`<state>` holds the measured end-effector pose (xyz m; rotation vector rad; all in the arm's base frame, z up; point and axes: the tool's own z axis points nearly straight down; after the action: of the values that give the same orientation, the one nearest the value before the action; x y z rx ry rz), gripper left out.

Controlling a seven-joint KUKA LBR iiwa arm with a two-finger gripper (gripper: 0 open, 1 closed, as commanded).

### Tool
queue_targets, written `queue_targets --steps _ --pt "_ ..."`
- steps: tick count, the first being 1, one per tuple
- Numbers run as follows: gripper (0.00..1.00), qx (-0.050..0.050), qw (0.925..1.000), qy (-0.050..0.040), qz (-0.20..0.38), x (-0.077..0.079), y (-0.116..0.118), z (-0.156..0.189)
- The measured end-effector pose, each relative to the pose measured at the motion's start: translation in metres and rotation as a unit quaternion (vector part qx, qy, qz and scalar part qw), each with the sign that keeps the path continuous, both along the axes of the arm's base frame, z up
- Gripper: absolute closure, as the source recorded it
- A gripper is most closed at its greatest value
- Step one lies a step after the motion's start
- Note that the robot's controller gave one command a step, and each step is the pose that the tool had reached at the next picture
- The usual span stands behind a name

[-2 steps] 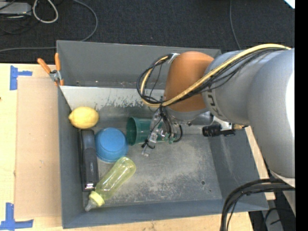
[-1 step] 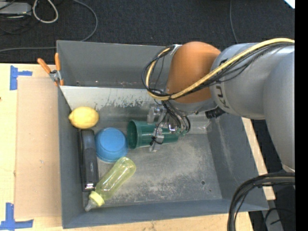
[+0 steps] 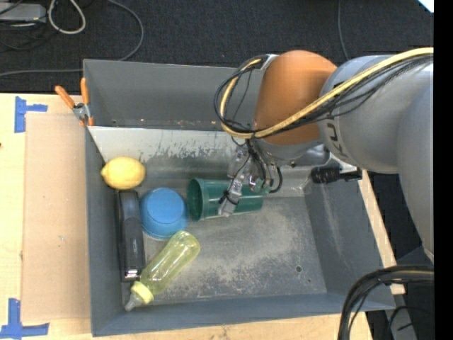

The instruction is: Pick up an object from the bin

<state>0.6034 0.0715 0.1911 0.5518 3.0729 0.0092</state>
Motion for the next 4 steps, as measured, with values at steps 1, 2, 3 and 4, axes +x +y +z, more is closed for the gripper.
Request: queue_targets --steps 1,2,3,4 --pt "0.0 -0.003 0.992 0.0037 0.126 0.008 0.008 -0.054" --pt "1.0 0.0 1.0 -0.0017 0.003 0.001 0.015 -0.049" --pt "1.0 0.0 1.0 -0.0018 0.003 0.001 0.015 -0.049" --pt "1.0 -0.001 1.0 -0.0006 0.002 -0.007 0.002 -0.041"
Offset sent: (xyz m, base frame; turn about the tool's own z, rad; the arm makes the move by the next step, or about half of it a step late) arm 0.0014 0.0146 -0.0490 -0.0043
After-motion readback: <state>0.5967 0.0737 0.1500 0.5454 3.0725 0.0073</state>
